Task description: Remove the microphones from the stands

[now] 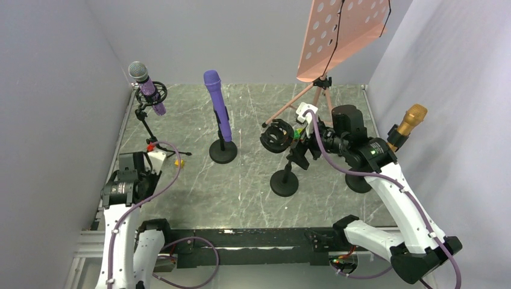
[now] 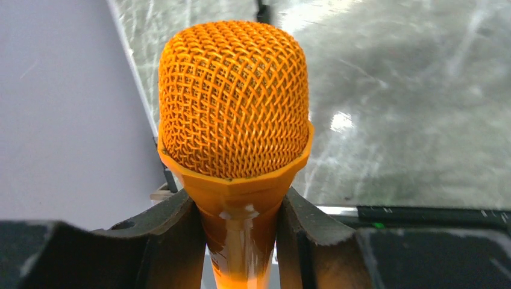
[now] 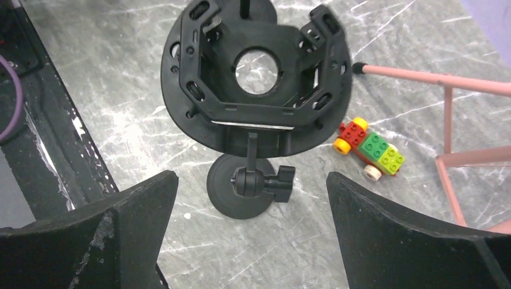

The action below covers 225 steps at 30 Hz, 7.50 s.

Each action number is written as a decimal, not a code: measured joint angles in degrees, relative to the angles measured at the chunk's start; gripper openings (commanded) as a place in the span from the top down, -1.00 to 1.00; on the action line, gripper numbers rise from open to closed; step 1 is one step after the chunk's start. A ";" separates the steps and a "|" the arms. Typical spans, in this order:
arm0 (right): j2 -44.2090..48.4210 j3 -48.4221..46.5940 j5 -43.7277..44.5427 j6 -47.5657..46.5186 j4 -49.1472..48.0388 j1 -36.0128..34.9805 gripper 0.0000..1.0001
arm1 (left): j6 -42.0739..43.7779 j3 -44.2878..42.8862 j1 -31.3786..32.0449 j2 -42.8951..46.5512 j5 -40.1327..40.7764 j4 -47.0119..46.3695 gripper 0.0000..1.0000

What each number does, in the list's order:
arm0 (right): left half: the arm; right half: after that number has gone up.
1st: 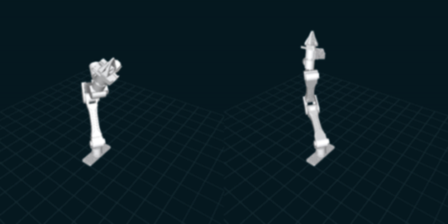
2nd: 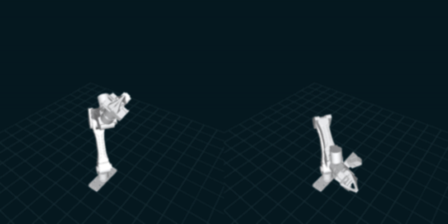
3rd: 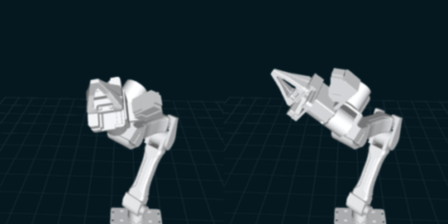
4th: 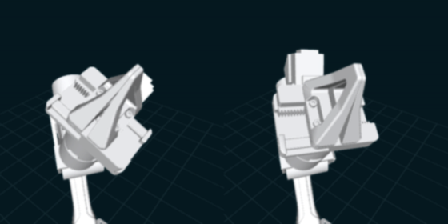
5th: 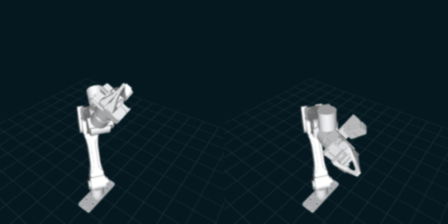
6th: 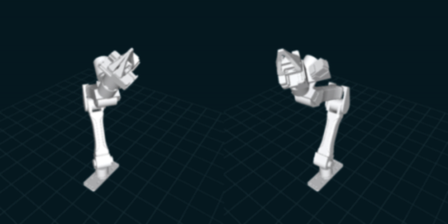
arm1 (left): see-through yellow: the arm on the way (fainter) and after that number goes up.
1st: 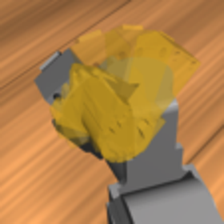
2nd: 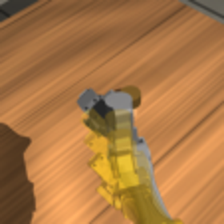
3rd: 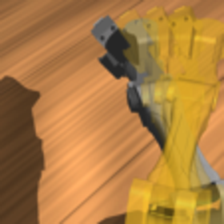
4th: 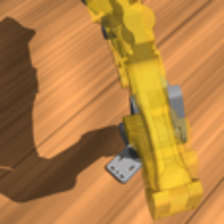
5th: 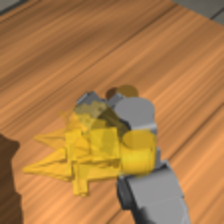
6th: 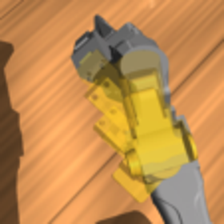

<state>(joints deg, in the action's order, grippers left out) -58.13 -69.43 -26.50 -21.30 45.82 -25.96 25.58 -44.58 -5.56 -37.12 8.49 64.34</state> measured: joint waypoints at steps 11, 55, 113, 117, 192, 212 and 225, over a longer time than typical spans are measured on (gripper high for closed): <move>-0.04 -12.61 0.52 0.00 7.32 0.07 -1.00 | 0.74 12.68 -8.68 -5.55 9.46 -24.22 1.00; 0.17 -14.36 0.44 -2.75 14.12 5.33 -0.99 | 2.47 6.71 -26.10 -40.72 -12.35 -40.52 -0.20; -2.38 -14.14 -1.42 -2.69 10.78 5.68 -0.99 | -5.86 -72.52 0.98 -81.05 -34.38 -14.71 -0.50; -1.07 -14.14 -0.55 -2.71 11.67 5.86 -0.99 | -6.36 -75.91 1.86 -86.55 -34.05 -12.92 -0.51; -11.93 -21.57 8.28 -9.62 31.08 10.99 -0.97 | -35.10 -27.17 2.97 -74.58 -39.41 -118.14 1.00; -14.82 -21.57 8.66 -9.64 31.21 11.04 -0.97 | -32.83 -4.96 -0.09 -65.53 -39.19 -137.70 0.10; -14.53 -21.59 8.41 -9.64 31.15 11.04 -0.98 | -29.44 1.86 -2.64 -58.66 -41.68 -134.94 -0.99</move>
<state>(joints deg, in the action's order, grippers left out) -72.66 -91.02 -18.09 -30.94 76.97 -14.92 -3.86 -42.72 -8.21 -95.79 -33.19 -70.61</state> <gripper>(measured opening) 0.990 0.987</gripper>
